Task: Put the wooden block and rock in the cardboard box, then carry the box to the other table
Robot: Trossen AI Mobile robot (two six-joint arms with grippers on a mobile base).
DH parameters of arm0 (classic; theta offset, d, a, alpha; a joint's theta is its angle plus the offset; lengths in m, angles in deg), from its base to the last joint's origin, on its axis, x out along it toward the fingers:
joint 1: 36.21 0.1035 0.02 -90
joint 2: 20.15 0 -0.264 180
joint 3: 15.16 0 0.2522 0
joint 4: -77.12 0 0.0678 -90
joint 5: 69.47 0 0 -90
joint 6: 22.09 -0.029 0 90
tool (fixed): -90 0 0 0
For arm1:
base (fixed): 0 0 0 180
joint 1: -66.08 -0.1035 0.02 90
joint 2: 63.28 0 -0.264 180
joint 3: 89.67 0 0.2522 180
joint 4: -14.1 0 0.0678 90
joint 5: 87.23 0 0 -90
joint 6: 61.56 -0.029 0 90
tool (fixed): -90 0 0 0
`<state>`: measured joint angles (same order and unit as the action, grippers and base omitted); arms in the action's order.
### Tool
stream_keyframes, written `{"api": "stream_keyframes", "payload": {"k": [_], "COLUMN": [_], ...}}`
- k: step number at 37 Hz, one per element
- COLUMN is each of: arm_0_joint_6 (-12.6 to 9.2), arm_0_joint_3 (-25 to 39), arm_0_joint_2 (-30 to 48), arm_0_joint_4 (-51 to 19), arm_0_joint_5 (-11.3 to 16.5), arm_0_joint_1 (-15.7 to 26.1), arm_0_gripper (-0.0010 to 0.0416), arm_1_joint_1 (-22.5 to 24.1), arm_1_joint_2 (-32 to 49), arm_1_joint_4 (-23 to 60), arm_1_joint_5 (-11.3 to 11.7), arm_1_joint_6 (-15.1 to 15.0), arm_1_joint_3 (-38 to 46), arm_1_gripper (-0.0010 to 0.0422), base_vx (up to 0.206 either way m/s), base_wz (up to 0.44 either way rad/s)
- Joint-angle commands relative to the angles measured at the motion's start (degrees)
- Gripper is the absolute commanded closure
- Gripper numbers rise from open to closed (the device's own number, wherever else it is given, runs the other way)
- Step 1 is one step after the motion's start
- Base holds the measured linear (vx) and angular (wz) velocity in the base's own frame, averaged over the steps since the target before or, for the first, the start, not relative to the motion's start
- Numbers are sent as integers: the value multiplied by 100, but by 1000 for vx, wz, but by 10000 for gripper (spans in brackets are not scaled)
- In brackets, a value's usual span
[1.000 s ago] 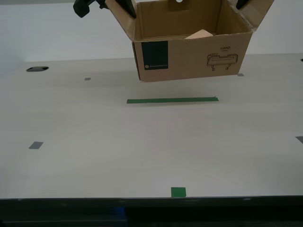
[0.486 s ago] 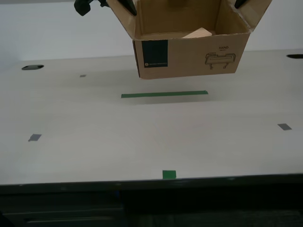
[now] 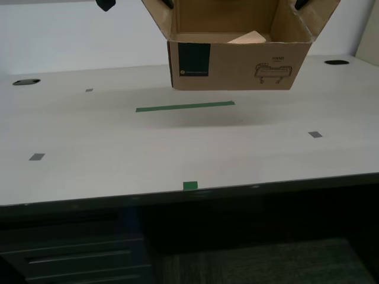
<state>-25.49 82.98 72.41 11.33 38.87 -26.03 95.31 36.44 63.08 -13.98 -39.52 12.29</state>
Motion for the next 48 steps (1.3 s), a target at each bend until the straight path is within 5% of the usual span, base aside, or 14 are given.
{"api": "stream_keyframes", "payload": {"k": [1,48], "arm_0_joint_6": [-9,42], "arm_0_joint_3": [9,9], "arm_0_joint_2": [-4,-7], "arm_0_joint_4": [-57,-363], "arm_0_joint_5": [7,7], "arm_0_joint_1": [2,2], "arm_0_gripper": [407,407], "arm_1_joint_1": [9,160], "arm_1_joint_2": [-11,-44], "arm_1_joint_4": [-39,264], "arm_1_joint_5": [-55,-28], "arm_1_joint_6": [-83,162], "arm_1_joint_3": [31,7], "arm_1_gripper": [413,413], "base_vx": [-91,-119], "base_wz": [-32,25]}}
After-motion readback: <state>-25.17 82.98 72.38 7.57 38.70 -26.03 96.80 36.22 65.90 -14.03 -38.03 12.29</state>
